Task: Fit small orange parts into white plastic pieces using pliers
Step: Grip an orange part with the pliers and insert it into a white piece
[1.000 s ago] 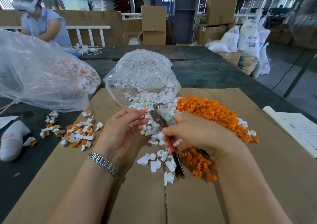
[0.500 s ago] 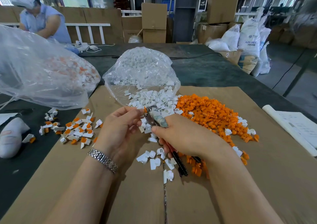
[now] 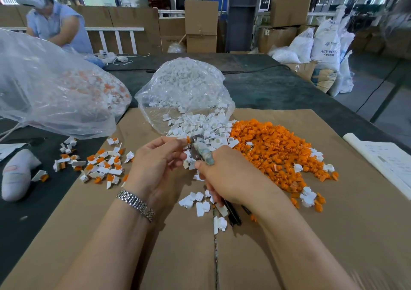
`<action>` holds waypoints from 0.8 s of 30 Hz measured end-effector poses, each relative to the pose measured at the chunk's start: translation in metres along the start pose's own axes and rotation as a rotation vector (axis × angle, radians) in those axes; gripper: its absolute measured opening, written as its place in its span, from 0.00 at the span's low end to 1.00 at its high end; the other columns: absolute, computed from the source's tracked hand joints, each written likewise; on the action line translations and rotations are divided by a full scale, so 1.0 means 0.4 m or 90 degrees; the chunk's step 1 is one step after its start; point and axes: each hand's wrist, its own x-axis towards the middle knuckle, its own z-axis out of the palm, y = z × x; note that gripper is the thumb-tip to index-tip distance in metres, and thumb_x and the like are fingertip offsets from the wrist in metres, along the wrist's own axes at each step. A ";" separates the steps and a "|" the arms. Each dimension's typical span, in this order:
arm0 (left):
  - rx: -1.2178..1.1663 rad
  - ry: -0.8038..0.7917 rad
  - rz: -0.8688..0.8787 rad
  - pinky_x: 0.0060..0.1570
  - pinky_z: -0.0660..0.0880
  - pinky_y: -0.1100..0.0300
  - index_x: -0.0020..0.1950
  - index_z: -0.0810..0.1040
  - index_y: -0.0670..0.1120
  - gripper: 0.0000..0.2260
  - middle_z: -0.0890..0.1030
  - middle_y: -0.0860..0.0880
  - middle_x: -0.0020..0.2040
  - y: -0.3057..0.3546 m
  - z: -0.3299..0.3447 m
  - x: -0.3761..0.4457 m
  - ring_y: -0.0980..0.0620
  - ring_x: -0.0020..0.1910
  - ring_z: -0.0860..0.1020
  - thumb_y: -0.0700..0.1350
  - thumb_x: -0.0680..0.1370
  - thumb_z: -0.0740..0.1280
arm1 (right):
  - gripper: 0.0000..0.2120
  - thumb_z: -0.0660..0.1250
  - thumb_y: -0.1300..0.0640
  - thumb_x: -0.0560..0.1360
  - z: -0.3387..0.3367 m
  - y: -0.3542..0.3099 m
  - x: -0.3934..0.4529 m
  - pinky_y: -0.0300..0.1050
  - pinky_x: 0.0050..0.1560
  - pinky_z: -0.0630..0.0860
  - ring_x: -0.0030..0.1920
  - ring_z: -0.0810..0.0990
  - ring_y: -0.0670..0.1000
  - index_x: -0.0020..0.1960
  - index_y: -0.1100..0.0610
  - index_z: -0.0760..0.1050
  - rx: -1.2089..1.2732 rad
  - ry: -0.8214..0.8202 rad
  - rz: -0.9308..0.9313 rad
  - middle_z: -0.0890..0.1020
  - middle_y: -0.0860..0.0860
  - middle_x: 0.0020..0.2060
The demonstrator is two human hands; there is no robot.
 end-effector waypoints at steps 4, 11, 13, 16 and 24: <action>0.005 0.000 0.011 0.29 0.75 0.66 0.39 0.87 0.45 0.02 0.83 0.46 0.36 0.009 -0.009 0.001 0.55 0.31 0.79 0.40 0.71 0.77 | 0.17 0.61 0.47 0.84 -0.044 0.004 -0.017 0.37 0.30 0.75 0.31 0.85 0.52 0.46 0.60 0.76 0.132 -0.084 0.009 0.84 0.54 0.32; 0.385 0.427 0.200 0.45 0.79 0.50 0.49 0.78 0.47 0.04 0.81 0.45 0.51 0.034 -0.082 0.021 0.45 0.46 0.80 0.41 0.78 0.72 | 0.14 0.62 0.45 0.80 -0.131 0.095 0.033 0.46 0.37 0.70 0.37 0.75 0.50 0.43 0.54 0.73 -0.093 0.184 0.070 0.76 0.50 0.37; 0.449 0.504 0.219 0.44 0.73 0.52 0.53 0.75 0.47 0.07 0.75 0.42 0.62 0.044 -0.086 0.023 0.47 0.45 0.75 0.39 0.77 0.70 | 0.13 0.63 0.46 0.79 -0.132 0.131 0.049 0.56 0.53 0.76 0.51 0.77 0.57 0.51 0.56 0.73 -0.155 0.218 0.153 0.77 0.55 0.49; 0.546 0.430 0.272 0.42 0.67 0.63 0.53 0.76 0.46 0.08 0.72 0.42 0.62 0.035 -0.073 0.019 0.53 0.41 0.71 0.38 0.77 0.69 | 0.19 0.66 0.45 0.78 -0.109 0.169 0.055 0.61 0.64 0.67 0.62 0.73 0.61 0.61 0.58 0.72 -0.240 0.256 0.222 0.74 0.57 0.60; 0.973 0.172 0.221 0.67 0.68 0.43 0.52 0.80 0.54 0.03 0.75 0.54 0.52 -0.005 -0.045 0.014 0.45 0.61 0.74 0.48 0.80 0.69 | 0.26 0.66 0.39 0.78 -0.067 0.189 0.070 0.61 0.64 0.67 0.65 0.71 0.61 0.66 0.58 0.72 -0.307 0.279 0.217 0.74 0.58 0.63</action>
